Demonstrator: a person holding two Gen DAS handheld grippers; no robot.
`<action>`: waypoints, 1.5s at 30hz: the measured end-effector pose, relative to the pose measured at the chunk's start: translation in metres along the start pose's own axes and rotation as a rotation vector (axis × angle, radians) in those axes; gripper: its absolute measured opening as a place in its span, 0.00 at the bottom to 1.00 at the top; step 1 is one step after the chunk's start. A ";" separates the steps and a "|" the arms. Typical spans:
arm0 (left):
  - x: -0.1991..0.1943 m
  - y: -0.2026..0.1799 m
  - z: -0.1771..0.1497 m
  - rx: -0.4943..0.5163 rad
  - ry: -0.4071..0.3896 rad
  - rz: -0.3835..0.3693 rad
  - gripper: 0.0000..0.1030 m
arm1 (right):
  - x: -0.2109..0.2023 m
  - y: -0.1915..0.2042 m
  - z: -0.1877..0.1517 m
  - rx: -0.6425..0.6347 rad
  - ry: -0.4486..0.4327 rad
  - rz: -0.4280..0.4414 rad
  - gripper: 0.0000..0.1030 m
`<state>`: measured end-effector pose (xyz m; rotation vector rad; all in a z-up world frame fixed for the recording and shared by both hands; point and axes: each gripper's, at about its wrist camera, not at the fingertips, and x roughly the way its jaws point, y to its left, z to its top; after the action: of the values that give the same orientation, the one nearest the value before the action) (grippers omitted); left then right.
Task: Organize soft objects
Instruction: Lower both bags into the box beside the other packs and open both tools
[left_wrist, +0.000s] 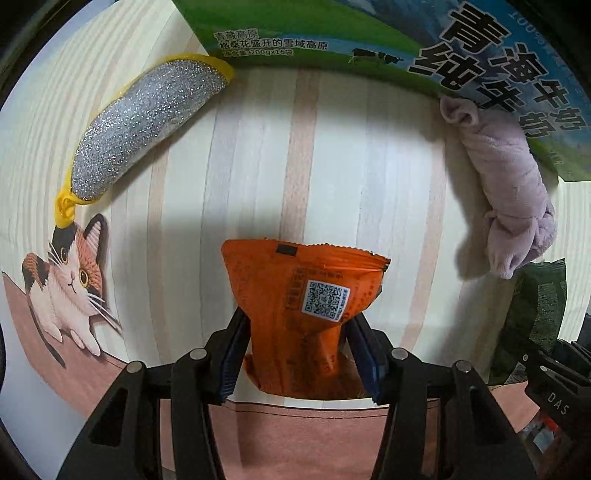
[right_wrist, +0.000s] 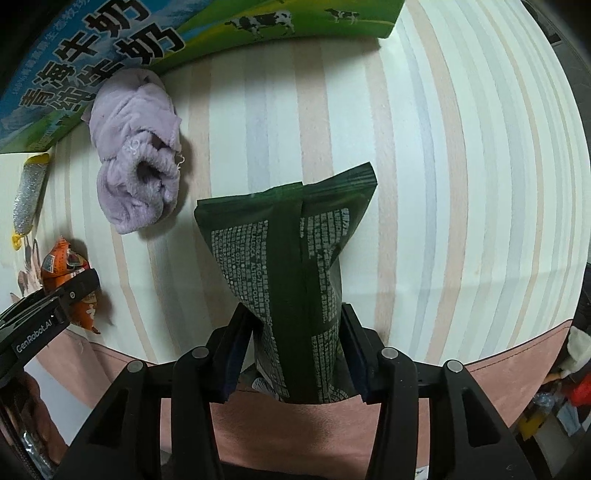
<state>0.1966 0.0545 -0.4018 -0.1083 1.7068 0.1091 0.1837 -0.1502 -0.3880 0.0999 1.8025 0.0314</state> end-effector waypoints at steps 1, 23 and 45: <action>0.000 0.000 0.000 -0.001 -0.002 -0.003 0.46 | 0.000 0.002 0.000 -0.004 0.000 -0.009 0.49; -0.223 -0.037 0.037 0.116 -0.267 -0.203 0.42 | -0.189 0.084 -0.009 -0.111 -0.279 0.319 0.32; -0.103 -0.025 0.222 0.056 0.148 -0.237 0.42 | -0.128 0.099 0.183 0.061 -0.108 0.312 0.32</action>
<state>0.4318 0.0607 -0.3310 -0.2816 1.8291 -0.1255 0.3962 -0.0681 -0.2994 0.4179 1.6655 0.1898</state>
